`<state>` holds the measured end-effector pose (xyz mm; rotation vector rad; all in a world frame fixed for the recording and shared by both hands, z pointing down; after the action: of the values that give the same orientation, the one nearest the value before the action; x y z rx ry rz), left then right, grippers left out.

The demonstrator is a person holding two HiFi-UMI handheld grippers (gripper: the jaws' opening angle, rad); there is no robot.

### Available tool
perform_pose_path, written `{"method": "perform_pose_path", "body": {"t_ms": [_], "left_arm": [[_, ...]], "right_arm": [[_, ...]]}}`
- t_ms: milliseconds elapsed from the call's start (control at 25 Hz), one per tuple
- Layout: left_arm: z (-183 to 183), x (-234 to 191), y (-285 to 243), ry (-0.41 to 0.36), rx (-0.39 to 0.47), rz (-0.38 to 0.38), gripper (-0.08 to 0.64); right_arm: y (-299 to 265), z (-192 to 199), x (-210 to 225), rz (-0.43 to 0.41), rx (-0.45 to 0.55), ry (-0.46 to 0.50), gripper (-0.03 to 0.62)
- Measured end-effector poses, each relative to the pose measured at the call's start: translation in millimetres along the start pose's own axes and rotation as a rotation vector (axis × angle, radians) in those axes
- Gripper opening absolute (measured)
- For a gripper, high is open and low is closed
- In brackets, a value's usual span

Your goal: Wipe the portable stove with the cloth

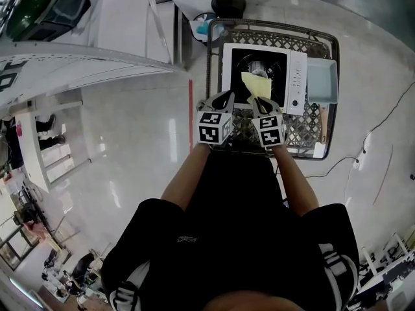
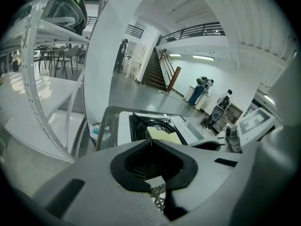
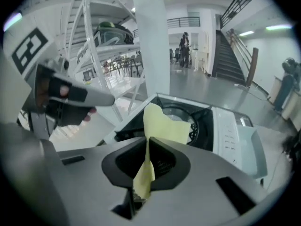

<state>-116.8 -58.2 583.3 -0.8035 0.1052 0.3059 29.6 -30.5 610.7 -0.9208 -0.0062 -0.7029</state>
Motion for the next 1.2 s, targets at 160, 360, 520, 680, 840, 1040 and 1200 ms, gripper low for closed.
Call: {"method": "perform_pose_path", "body": {"t_ms": [160,360,520,680,840,1040,1200], "left_arm": [[-2.9,-10.3,0.7,0.018,0.009,-0.023,0.021],[-6.2,-26.5,5.2,0.041,0.016,-0.053,0.021],[-6.7,-39.5,9.8,0.056,0.021,-0.076,0.021],[-5.4,-51.8,16.6,0.072,0.023,-0.096,0.021],[1.4,-63.7,21.3,0.095,0.019,-0.125,0.021],[5.6,-69.5,25.0,0.107,0.019,-0.138,0.021],[4.8,-69.9,26.8,0.101,0.02,-0.138,0.021]], "right_arm": [[17.3,-50.2,7.7,0.026,0.161,0.006,0.021],[1.3,-118.9,19.2,0.038,0.231,0.092,0.021],[-43.2,-153.2,29.1,0.053,0.212,0.128,0.021],[-87.2,-158.1,32.6,0.015,0.084,0.131,0.021],[-116.3,-140.0,35.9,-0.007,-0.037,0.098,0.021],[-124.9,-117.1,33.3,0.011,-0.111,0.064,0.021],[-123.9,-112.2,20.9,-0.03,-0.125,0.067,0.021]]}}
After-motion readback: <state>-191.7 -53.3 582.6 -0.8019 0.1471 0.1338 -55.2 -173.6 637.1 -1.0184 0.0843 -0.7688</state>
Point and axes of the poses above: the fingertips, and each gripper's own axes: y backward along the fingers, x to its right, z out of its underside, the point moved 7 cm from there along y, backward along the fingers, and after that the axes turned 15 degrees about -z, right-handed, at the moved point
